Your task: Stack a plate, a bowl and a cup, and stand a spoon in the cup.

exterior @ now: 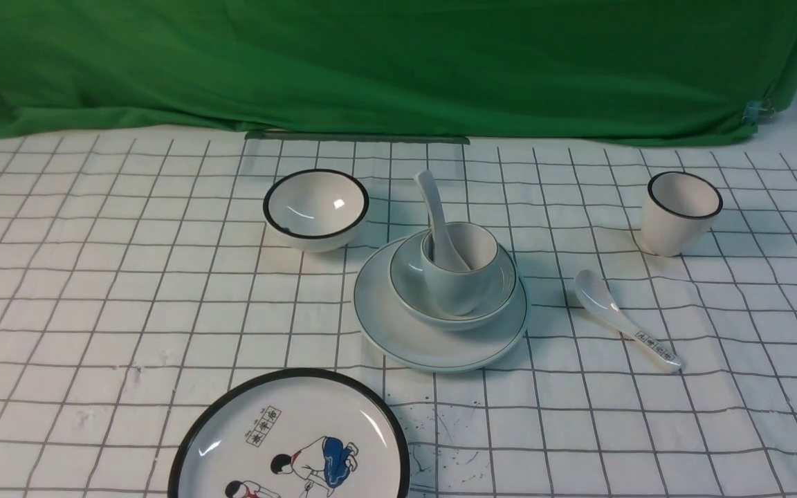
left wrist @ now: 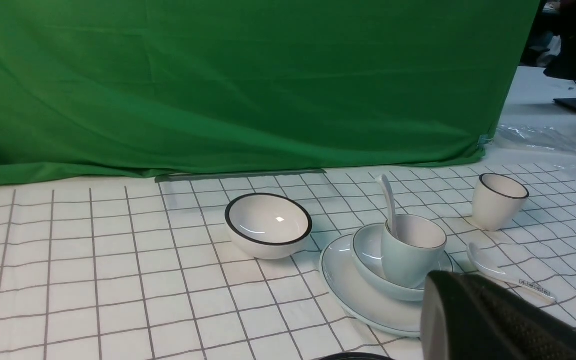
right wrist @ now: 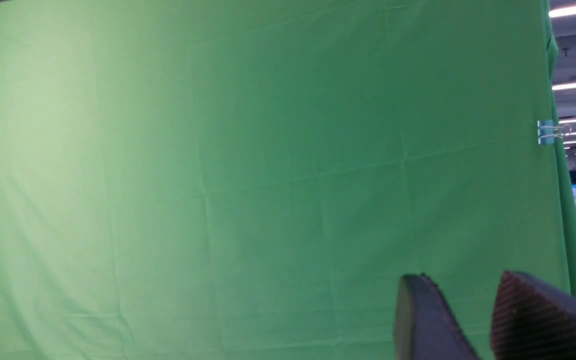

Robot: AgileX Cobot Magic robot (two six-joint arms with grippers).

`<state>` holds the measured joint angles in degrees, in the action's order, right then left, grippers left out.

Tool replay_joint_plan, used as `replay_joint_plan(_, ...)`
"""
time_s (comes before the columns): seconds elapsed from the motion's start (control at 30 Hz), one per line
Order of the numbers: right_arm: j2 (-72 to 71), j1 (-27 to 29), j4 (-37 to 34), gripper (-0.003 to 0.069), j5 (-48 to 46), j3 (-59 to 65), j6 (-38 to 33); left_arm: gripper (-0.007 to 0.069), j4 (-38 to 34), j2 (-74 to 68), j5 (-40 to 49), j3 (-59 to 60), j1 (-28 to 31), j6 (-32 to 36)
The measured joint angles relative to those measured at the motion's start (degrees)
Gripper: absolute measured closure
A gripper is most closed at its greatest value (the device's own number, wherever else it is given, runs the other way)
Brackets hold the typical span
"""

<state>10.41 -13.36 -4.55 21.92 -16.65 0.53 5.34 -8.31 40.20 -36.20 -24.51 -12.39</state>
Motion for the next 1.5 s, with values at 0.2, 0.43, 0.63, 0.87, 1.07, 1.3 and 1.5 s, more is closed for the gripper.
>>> replay_joint_plan(0.2, 0.00, 0.00, 0.00, 0.0410, 0.00, 0.00, 0.00, 0.0624, -0.72, 0.73, -4.24, 1.78, 1.22, 0.27)
replay_joint_plan(0.43, 0.00, 0.00, -0.04, 0.0410, 0.00, 0.00, 0.00, 0.0624, -12.09, 7.51, -25.58, 19.50, 15.05, 13.95)
replay_joint_plan(0.63, 0.00, 0.00, -0.04, 0.0410, -0.21, 0.00, 0.00, 0.0624, -14.77, 8.31, -31.74, 33.34, 25.97, 17.32)
replay_joint_plan(0.87, 0.00, 0.00, -0.04, 0.0410, -1.01, 0.00, 0.00, 0.0624, -12.95, 8.34, -29.86, 36.54, 27.17, 18.39)
replay_joint_plan(1.07, 0.00, 0.00, -0.04, 0.0410, -1.71, 0.00, 0.00, 0.0624, -12.16, 8.34, -27.95, 36.59, 27.17, 18.55)
replay_joint_plan(1.3, 0.00, 0.00, -0.04, 0.0410, -1.71, 0.00, 0.00, 0.0624, -11.01, 8.34, -27.89, 36.59, 27.17, 18.55)
replay_joint_plan(1.5, 0.00, 0.00, -0.04, 0.0410, -1.71, 0.00, 0.00, 0.0624, -8.05, 8.34, -27.89, 36.59, 27.17, 18.45)
